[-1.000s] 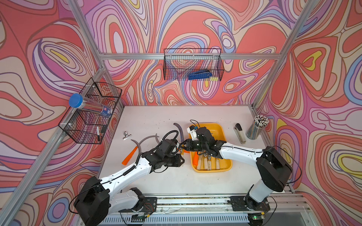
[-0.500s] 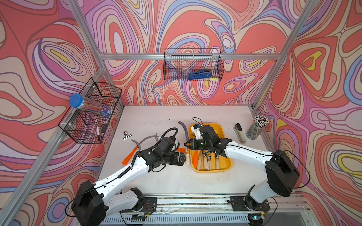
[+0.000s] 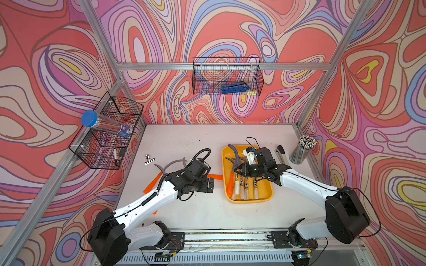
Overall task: Put small sickles into storage boxes
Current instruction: Place the sickle in the storage box.
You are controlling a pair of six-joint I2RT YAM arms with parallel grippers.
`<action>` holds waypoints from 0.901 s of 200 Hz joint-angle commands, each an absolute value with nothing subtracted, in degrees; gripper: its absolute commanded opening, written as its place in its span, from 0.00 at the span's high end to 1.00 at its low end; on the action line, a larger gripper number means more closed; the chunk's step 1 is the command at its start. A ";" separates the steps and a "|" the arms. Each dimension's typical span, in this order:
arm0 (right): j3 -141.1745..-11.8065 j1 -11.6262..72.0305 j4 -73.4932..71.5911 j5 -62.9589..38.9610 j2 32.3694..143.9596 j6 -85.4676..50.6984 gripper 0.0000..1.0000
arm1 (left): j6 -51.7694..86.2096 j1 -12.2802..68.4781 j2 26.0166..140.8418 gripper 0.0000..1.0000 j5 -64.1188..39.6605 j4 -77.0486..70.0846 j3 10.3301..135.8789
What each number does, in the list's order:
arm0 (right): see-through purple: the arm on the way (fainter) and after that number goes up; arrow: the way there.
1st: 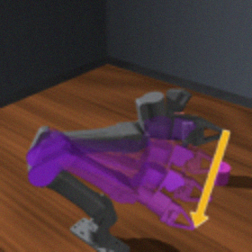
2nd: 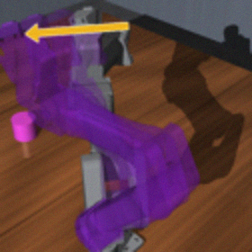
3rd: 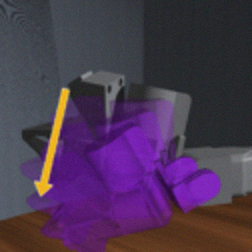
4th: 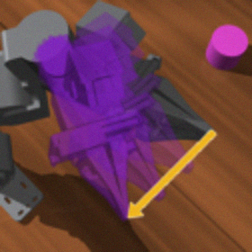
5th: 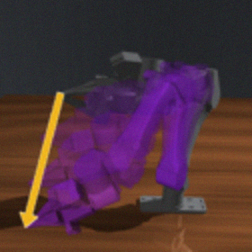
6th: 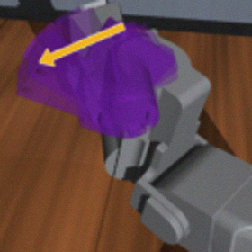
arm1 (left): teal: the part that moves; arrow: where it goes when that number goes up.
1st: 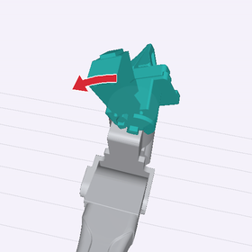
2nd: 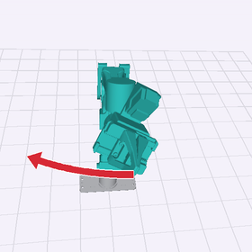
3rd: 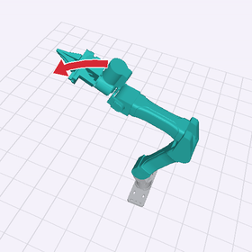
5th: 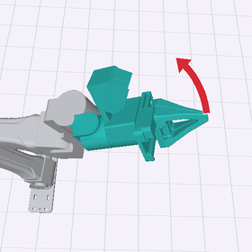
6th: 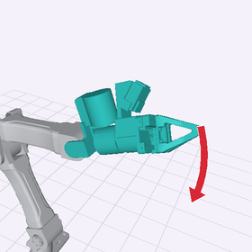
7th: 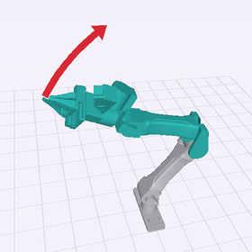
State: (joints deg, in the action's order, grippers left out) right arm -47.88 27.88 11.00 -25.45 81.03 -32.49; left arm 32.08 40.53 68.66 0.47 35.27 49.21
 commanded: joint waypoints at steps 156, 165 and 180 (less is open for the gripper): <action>-45.29 25.54 0.03 -31.39 94.05 -31.74 0.88 | 32.75 39.47 73.53 0.00 6.57 39.84 50.55; -45.26 25.57 0.21 -31.45 93.96 -31.70 0.79 | 33.02 39.25 73.79 0.00 7.10 40.35 50.59; -45.26 25.59 0.61 -31.24 93.65 -31.65 0.66 | 33.26 38.81 74.00 0.00 7.55 41.16 50.52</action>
State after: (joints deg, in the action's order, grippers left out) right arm -45.34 25.89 2.02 -30.96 93.60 -32.27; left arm 32.23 39.64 73.23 5.41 37.76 49.74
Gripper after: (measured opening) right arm 0.287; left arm 0.994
